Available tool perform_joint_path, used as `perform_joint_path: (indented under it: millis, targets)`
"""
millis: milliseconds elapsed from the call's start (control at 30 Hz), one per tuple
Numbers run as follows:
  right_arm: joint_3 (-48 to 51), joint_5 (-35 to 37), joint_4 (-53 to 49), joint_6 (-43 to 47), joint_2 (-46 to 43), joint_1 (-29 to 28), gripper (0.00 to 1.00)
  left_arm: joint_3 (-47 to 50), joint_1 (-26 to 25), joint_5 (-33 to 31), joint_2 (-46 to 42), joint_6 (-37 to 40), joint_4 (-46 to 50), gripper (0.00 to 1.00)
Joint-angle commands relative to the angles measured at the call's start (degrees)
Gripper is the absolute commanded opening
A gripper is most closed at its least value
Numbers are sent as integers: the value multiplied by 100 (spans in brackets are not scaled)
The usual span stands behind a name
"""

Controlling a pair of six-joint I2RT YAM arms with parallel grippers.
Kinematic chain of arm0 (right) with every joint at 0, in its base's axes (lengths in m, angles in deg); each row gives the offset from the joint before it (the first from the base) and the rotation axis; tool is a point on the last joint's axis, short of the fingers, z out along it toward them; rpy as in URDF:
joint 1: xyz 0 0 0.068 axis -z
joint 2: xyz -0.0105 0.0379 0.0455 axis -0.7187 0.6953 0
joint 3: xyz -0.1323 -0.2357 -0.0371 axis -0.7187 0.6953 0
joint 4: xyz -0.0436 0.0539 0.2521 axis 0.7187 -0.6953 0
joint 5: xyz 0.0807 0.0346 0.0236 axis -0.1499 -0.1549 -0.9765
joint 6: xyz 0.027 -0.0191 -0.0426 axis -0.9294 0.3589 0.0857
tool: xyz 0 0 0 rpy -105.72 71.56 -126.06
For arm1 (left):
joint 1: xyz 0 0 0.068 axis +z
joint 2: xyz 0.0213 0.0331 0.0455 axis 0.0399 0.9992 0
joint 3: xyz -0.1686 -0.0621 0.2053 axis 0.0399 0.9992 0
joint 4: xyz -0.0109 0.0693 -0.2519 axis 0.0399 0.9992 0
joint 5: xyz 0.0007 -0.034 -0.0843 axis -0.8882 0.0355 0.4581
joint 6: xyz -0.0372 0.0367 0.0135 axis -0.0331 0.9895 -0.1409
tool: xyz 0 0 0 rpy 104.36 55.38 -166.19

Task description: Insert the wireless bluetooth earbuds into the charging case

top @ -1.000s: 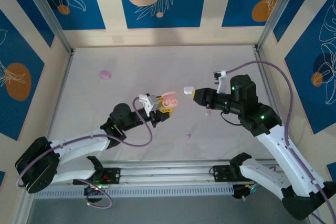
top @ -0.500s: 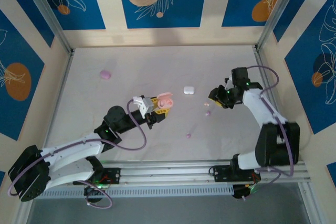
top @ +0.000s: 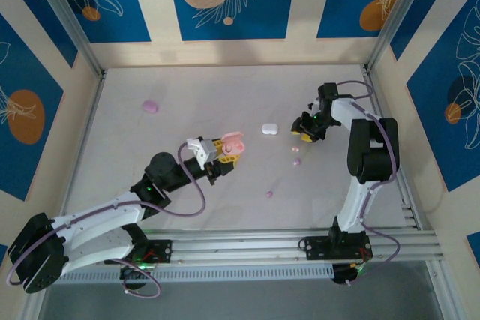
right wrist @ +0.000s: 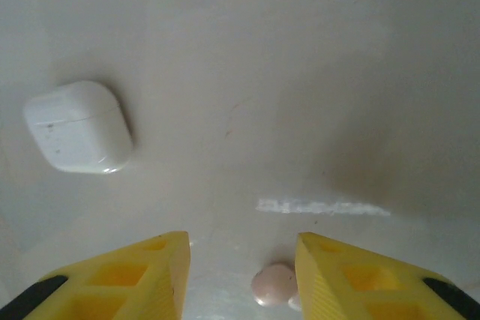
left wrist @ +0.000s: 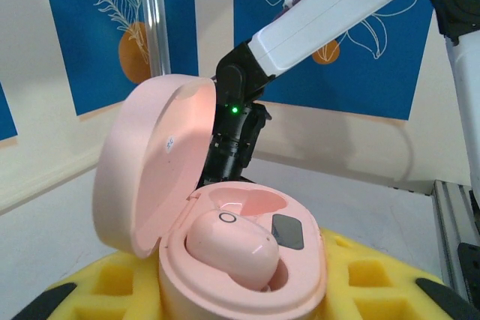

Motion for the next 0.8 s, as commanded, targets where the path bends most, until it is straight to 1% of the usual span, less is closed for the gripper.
perform_joint_path:
  millis: [0,233,333,567,767]
  targets:
    - [-101,-209,-297,207,112,-21,42,22,-67,-82,-28,132,-29,32]
    - [110,-402,-352,212,170,-94,41,-3,-67,-17,138,57,-165,32]
    - [195,-350,-418,208,137,-161,39,-13,-67,1,131,29,-157,32]
    - [413,-337,-451,108,41,-221,38,3,-66,-30,64,18,-104,32]
    - [613,-636,-348,145,-170,-326,37,5,-67,-25,64,12,-104,32]
